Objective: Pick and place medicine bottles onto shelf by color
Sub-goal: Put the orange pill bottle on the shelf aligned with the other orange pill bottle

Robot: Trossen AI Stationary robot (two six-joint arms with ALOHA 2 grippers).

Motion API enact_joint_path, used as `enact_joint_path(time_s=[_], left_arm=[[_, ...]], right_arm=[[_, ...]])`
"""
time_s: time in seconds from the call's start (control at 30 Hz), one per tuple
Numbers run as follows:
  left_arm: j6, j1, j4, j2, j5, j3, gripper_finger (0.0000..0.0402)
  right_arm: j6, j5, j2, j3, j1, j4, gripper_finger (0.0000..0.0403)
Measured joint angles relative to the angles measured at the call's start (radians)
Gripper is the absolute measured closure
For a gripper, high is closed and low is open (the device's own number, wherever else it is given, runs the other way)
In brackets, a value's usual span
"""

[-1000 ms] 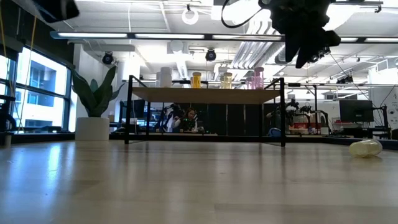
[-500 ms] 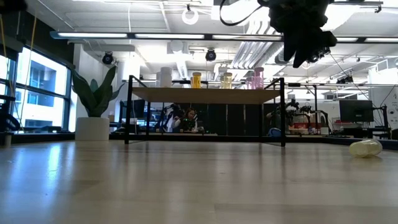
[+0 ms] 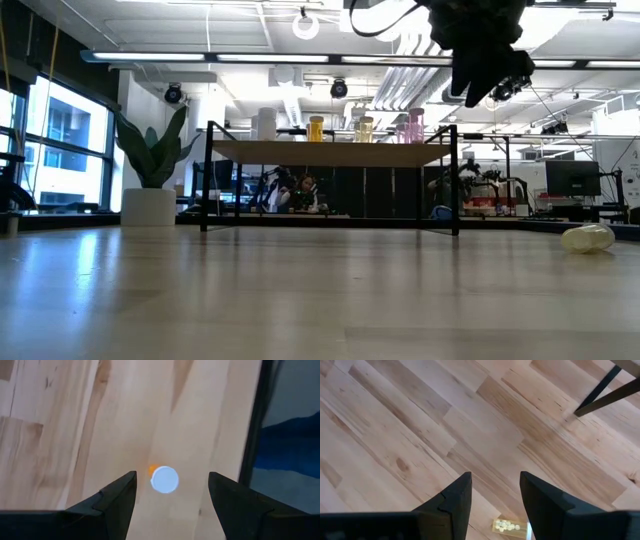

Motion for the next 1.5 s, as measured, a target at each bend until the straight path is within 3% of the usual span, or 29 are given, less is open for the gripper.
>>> enact_joint_path(time_s=[0.43,1.13,1.5], left_arm=[[-0.047,-0.002,0.056,0.126,0.018,0.0,0.0167],[-0.112,0.0,0.055,0.204,0.012,0.0,0.0168],[-0.113,-0.002,0.051,0.218,0.036,0.0,0.0211]], right_arm=[[-0.023,0.0,0.0,0.0,0.0,0.008,0.0244],[-0.024,0.0,0.0,0.0,0.0,0.007,0.0244],[-0.042,0.0,0.0,0.0,0.0,0.01,0.0244]])
